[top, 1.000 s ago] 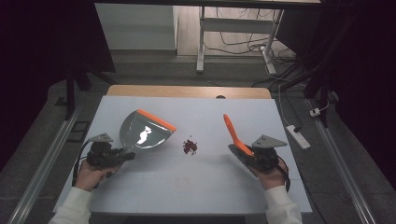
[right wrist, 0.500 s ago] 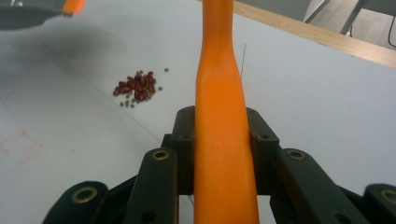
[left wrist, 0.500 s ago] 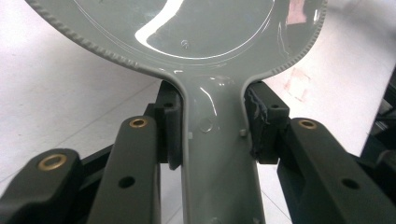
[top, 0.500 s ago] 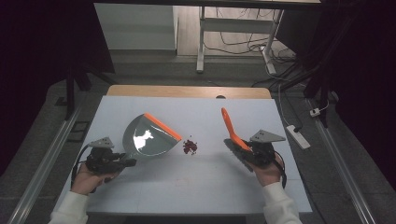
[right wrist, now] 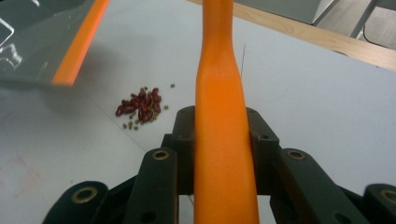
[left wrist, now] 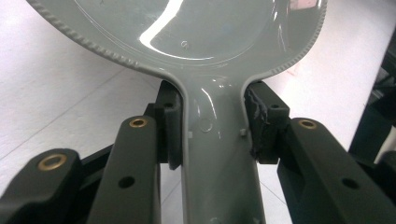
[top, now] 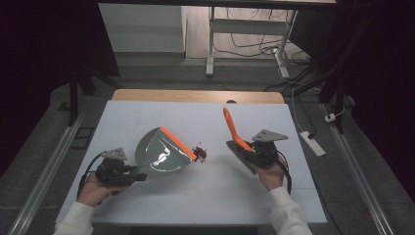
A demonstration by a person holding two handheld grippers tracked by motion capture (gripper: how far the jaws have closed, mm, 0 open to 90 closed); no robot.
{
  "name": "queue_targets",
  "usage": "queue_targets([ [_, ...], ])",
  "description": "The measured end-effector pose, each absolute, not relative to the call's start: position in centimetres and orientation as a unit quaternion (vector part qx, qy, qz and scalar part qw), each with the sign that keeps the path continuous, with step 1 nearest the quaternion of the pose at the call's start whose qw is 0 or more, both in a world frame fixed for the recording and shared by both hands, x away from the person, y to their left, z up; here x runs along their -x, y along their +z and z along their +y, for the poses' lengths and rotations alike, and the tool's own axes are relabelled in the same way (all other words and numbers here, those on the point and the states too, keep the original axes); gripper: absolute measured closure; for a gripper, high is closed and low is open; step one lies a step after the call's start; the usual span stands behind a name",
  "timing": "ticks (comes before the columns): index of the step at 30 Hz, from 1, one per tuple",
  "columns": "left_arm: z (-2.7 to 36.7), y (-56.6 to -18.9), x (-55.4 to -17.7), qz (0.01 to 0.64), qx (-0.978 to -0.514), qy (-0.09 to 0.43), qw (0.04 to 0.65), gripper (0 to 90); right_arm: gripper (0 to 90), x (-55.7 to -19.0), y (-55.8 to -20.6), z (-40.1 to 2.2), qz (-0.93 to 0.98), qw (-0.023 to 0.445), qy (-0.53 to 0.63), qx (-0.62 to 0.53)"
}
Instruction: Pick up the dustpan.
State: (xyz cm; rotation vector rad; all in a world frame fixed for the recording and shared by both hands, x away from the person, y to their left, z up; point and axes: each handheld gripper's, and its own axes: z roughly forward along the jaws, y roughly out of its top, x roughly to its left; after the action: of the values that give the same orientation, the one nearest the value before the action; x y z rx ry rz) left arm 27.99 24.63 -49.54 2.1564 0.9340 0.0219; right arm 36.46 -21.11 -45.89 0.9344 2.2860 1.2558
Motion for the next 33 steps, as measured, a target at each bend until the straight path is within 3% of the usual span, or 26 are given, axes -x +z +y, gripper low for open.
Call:
queue_targets([
  [19, 22.9, -50.0, -27.7, 0.33, -0.875, -0.015, 0.355, 61.4, 70.2, -40.2, -45.1, -15.1, 0.826, 0.173, 0.449, -0.295],
  [33, 21.8, -50.5, -28.2, 0.321, -0.892, -0.041, 0.316, 61.4, 70.2, -41.3, -46.7, -13.6, 0.842, 0.161, 0.422, -0.295],
])
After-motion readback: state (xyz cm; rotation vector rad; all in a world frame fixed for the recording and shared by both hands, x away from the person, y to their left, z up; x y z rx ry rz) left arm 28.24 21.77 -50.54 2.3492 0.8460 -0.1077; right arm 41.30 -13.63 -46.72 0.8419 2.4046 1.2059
